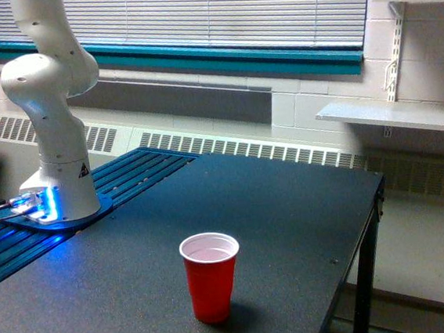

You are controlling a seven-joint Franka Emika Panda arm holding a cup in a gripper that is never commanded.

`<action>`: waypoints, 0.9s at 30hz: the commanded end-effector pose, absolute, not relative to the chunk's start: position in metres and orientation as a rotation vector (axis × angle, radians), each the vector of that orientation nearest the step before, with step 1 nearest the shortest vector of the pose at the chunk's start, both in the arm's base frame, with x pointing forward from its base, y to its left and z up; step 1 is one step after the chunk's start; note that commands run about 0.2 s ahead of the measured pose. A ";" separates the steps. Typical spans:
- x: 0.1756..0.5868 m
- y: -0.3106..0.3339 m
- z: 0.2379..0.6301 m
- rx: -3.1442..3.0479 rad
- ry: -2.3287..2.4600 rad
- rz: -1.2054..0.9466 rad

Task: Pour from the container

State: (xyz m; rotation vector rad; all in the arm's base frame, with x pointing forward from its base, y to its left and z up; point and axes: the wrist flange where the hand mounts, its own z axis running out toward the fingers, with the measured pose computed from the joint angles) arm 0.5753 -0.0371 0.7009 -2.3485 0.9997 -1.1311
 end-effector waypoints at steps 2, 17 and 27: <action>0.564 -0.044 0.722 -2.314 1.006 -1.189; 0.550 -0.072 0.706 -2.307 1.021 -1.223; 0.539 -0.109 0.675 -2.354 1.088 -1.254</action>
